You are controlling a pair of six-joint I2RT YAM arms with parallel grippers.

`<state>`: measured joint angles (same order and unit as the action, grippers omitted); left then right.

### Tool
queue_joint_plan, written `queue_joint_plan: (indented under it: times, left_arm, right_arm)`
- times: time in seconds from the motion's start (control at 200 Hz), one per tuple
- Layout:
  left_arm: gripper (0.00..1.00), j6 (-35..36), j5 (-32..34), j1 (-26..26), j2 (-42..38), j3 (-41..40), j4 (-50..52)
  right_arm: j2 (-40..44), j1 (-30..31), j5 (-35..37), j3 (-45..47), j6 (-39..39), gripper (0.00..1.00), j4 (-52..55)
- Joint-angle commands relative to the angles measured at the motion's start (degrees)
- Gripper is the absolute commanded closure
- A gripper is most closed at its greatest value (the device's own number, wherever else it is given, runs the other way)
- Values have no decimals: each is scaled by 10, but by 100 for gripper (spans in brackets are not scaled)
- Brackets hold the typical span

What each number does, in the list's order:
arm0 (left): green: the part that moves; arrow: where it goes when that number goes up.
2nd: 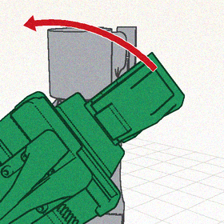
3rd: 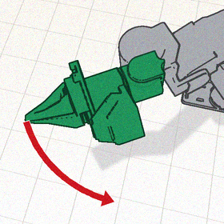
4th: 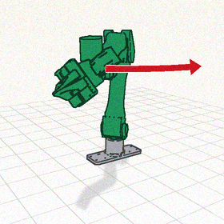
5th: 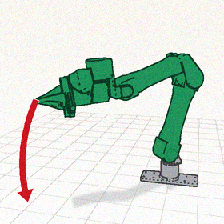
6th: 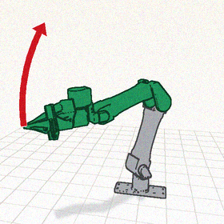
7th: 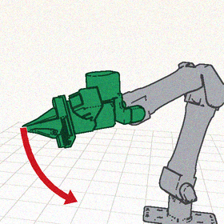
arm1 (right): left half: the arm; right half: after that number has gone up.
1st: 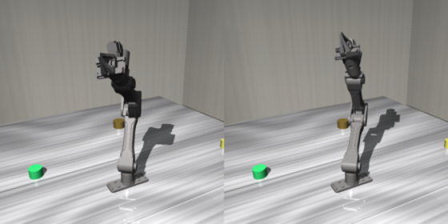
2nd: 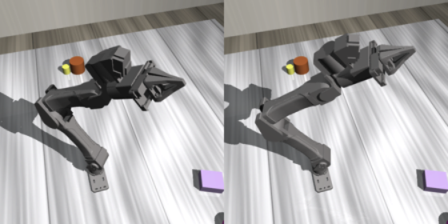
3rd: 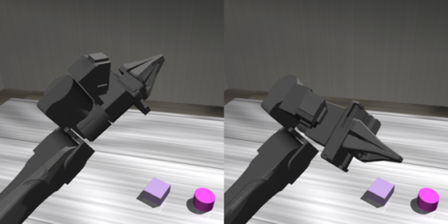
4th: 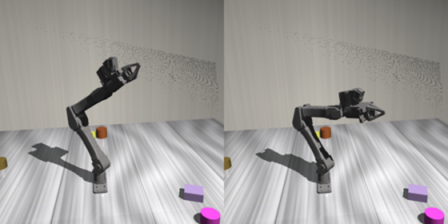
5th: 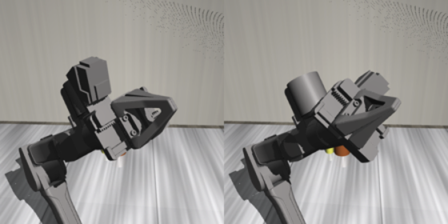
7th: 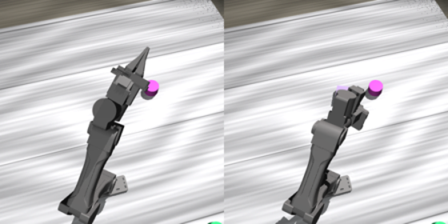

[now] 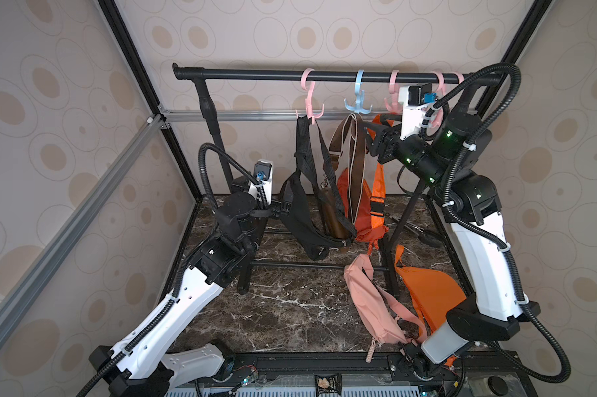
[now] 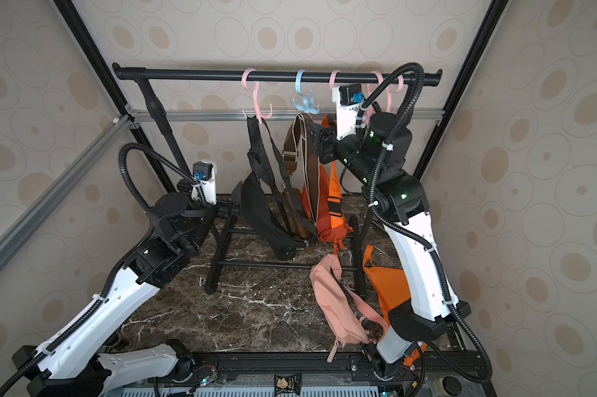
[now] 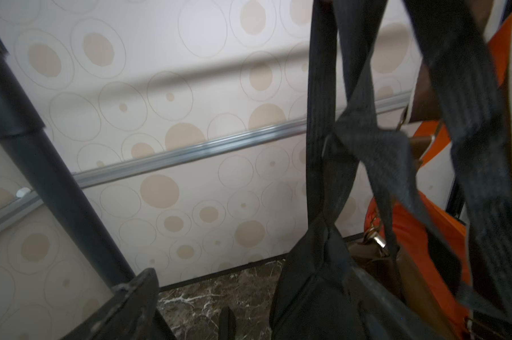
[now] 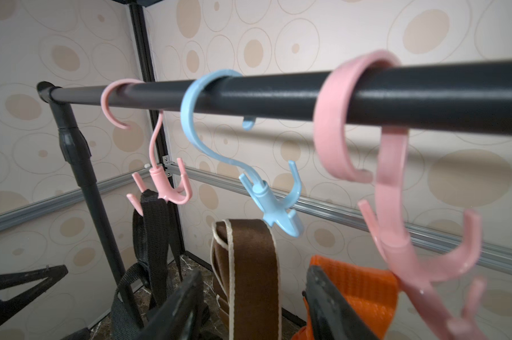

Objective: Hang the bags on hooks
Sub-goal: Hang the bag on the hook, then adjust the hook on the clothesline.

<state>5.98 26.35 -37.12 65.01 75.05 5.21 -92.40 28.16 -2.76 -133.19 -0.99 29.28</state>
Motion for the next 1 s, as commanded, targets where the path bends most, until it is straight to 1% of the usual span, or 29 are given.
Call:
queue_joint_plan:
  times: [0.0, 0.055, 0.07, 0.14, 0.2, 0.225, 0.275, 0.325, 0.385, 0.5, 0.54, 0.605, 0.68, 0.755, 0.875, 0.99]
  left_arm:
    - [0, -14, 48, 2, -24, -27, -27]
    - [0, -15, 65, 3, -27, -36, -20]
    - [0, -16, 70, 2, -28, -39, -19]
    - [0, -21, 89, 2, -38, -67, -28]
    - [0, -26, 87, 3, -55, -97, -46]
    - [0, -29, 86, 3, -63, -112, -53]
    - [0, -39, 89, 3, -79, -137, -65]
    - [0, -49, 91, 2, -93, -160, -73]
    - [0, -59, 88, 2, -106, -183, -81]
    - [0, -59, 87, 2, -116, -217, -92]
    - [0, -58, 86, 3, -120, -229, -98]
    - [0, -52, 88, 3, -127, -246, -113]
    - [0, -47, 92, 2, -133, -261, -121]
    - [0, -44, 93, 3, -139, -272, -130]
    - [0, -42, 92, 2, -146, -285, -137]
    - [0, -40, 94, 3, -150, -294, -142]
  right_arm:
    - [45, 3, -6, 37, -11, 38, -6]
    - [42, 4, -52, 20, -16, 37, 24]
    - [40, 6, -59, -3, -19, 37, 34]
    - [44, 9, -65, -24, -25, 35, 66]
    - [73, 9, -30, 9, -29, 34, 49]
    - [88, 9, -9, 41, -31, 34, 34]
    - [110, 9, 23, 73, -33, 33, 12]
    - [121, 9, 55, 85, -36, 33, 7]
    - [120, 9, 71, 79, -25, 33, 10]
    - [75, 8, 109, 21, 15, 32, 35]
    - [53, 8, 105, -19, 27, 32, 47]
    - [22, 8, 85, -56, 42, 32, 59]
    - [-9, 8, 96, -94, 43, 31, 67]
    - [-31, 5, 101, -114, 50, 31, 60]
    - [-68, -1, 138, -157, 58, 31, 55]
    - [-77, -2, 168, -152, 72, 31, 32]
